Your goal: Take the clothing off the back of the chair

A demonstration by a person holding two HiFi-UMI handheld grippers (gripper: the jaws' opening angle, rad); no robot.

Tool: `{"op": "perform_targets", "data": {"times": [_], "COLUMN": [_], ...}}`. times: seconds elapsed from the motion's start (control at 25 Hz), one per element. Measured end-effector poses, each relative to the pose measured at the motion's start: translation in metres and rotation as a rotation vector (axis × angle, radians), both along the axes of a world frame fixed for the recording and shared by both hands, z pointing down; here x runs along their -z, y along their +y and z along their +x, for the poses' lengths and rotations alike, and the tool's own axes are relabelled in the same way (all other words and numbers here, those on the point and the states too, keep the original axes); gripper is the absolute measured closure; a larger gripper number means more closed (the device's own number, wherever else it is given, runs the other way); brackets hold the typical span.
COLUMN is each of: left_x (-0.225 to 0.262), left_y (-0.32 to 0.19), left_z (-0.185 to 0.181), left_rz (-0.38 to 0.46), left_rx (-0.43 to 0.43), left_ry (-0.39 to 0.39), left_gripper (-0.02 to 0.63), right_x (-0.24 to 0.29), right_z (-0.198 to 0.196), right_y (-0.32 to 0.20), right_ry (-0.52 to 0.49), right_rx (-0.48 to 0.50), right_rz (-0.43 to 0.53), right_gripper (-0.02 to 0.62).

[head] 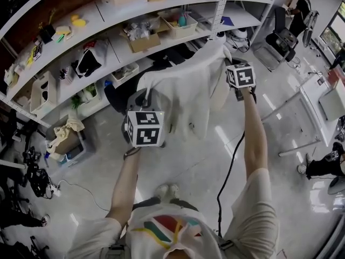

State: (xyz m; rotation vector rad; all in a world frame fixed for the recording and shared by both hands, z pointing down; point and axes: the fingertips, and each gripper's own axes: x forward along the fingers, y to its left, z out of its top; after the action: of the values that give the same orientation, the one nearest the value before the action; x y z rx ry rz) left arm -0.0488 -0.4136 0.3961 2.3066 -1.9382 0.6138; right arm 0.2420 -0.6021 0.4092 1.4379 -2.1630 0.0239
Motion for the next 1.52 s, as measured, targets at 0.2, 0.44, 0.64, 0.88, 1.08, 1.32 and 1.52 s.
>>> {"op": "perform_targets", "data": {"times": [0.2,0.44,0.64,0.88,1.08,1.32,1.52], "left_x": [0.0,0.003,0.002,0.008,0.014,0.017,0.02], "left_y": [-0.003,-0.005,-0.006,-0.007,-0.004,0.007,0.015], "left_z": [-0.004,-0.019,-0.028,-0.053,-0.081,-0.117,-0.148], "left_rz": [0.003,0.011,0.012,0.024,0.04,0.068,0.079], "left_rx": [-0.002,-0.001,0.007,0.027,0.058,0.137,0.192], "left_ry": [0.025,0.032,0.039,0.022,0.004,-0.02,-0.047], "left_gripper": [0.581,0.581,0.58,0.58,0.577,0.577,0.577], "right_x": [-0.001,-0.002,0.0,0.005,0.006,0.009,0.012], "right_z": [0.004,0.011,0.012,0.002,-0.013,-0.035,-0.062], "right_y": [0.005,0.025,0.048,0.071,0.097,0.135,0.163], "right_ry": [0.013,0.0,0.005,0.024,0.022,-0.016,-0.013], "right_rx": [-0.021,-0.046,-0.059,-0.039,0.002,-0.016,-0.053], "right_rz": [0.006,0.015,0.027,0.038,0.04,0.089,0.137], "right_gripper": [0.586,0.586,0.588,0.588,0.588,0.587,0.588]}}
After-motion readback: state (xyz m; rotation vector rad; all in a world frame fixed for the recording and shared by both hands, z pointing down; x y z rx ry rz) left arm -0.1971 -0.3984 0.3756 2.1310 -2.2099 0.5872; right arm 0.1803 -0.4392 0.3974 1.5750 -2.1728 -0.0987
